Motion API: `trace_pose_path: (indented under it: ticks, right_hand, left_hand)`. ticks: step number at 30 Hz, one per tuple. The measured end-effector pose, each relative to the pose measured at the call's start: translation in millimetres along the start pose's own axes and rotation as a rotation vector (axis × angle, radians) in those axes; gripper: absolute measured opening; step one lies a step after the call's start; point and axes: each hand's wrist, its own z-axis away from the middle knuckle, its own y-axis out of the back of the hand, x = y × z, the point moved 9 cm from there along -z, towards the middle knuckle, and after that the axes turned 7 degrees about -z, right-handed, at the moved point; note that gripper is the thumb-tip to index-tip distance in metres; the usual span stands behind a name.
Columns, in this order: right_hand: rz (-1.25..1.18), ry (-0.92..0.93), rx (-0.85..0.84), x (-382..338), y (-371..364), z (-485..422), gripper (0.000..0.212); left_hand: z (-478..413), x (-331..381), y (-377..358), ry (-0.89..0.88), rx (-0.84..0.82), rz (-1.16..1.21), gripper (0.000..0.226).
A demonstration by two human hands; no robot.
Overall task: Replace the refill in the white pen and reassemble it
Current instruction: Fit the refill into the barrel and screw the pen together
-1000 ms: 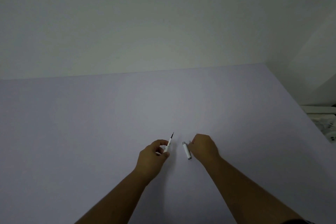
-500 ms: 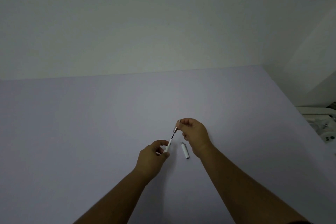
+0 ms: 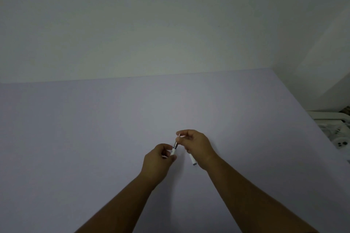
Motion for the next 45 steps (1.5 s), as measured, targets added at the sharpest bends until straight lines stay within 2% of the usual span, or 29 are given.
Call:
trace_pose_path:
  ticks: [5,11,15,19,21,22,26,30,32,35,37,40,41,44,45]
  right_hand:
    - [0.048,-0.015,-0.059,3,-6,3,0.015]
    - [0.151,-0.064,-0.029,8,-8,-1,0.018]
    - [0.16,-0.102,-0.008,12,-8,2,0.034]
    - [0.036,-0.07,-0.109,5,-17,6,0.007]
    - [0.024,-0.049,-0.12,3,-16,7,0.003]
    - [0.044,-0.049,-0.102,3,-15,8,0.005]
    - [0.172,-0.079,0.002,6,-10,6,0.034]
    - [0.018,-0.068,-0.115,5,-19,8,0.006]
    - [0.075,-0.06,-0.095,5,-16,7,0.013]
    - [0.188,-0.112,-0.013,10,-12,6,0.041]
    - [0.141,-0.124,-0.037,12,-14,6,0.035]
    - [0.0,-0.114,-0.115,10,-18,7,0.01]
    - [0.025,-0.11,-0.107,10,-17,7,0.011]
    - [0.165,-0.146,-0.016,14,-11,4,0.039]
    - [0.177,-0.154,-0.009,14,-11,5,0.042]
  left_hand:
    - [1,-1,3,0.014,0.031,-0.024,0.007]
    - [3,1,4,0.013,0.048,-0.024,0.007]
    - [5,4,3,-0.011,0.049,-0.069,0.007]
    - [3,2,6,0.019,0.049,-0.048,0.007]
    - [2,2,8,0.029,0.055,-0.038,0.007]
    - [2,3,8,0.022,0.053,-0.051,0.007]
    - [4,6,6,-0.001,0.05,-0.058,0.006]
    - [3,5,9,0.013,0.059,-0.058,0.007]
    - [3,6,9,0.009,0.049,-0.075,0.006]
    - [4,6,5,0.007,0.022,-0.076,0.007]
    - [4,5,4,0.014,0.009,-0.062,0.006]
    - [3,5,6,0.02,0.006,-0.048,0.005]
    - [3,5,5,0.019,0.004,-0.047,0.005]
    - [4,5,3,0.016,-0.004,-0.045,0.006]
    - [5,5,3,0.014,-0.004,-0.045,0.006]
